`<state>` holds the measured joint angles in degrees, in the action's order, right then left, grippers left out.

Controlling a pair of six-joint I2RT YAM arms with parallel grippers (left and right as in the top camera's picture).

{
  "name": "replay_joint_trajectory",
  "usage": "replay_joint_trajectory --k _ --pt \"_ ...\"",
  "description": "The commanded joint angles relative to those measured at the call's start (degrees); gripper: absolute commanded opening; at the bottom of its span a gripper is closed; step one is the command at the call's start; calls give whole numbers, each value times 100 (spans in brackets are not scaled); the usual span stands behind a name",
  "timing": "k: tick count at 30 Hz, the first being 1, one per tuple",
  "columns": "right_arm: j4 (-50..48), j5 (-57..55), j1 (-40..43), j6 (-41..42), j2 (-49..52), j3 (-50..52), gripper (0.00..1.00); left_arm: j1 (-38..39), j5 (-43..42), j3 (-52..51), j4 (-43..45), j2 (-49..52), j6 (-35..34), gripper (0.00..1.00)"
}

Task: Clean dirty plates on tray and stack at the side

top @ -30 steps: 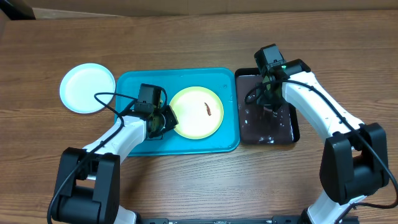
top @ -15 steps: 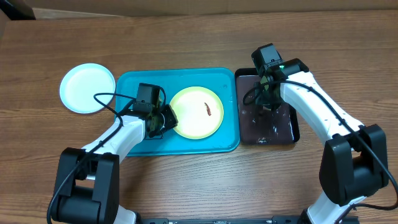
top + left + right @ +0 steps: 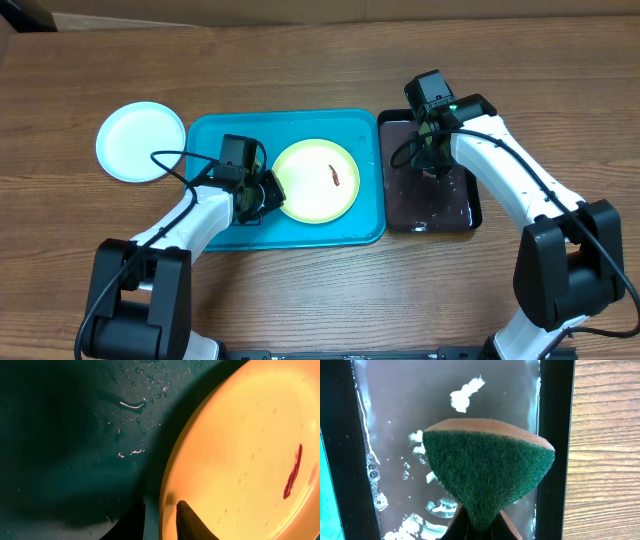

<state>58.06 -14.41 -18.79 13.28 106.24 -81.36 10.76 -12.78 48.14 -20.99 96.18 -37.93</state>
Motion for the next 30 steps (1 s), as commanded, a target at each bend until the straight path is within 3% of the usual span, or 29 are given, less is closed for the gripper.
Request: replay_joint_trajectory --k 1,7,18,30 --pt "-28 -101 -17 24 -214 -153 4 -7 245 -4 -31 -251 -35 25" --pt "-35 -101 -17 26 -214 -153 4 103 590 -4 -85 -437 50 25" --pt "-33 -101 -17 26 -214 -153 4 116 586 -4 -92 -365 48 15" --pt "-37 -98 -17 28 -214 -153 4 131 586 -11 -59 -345 94 17"
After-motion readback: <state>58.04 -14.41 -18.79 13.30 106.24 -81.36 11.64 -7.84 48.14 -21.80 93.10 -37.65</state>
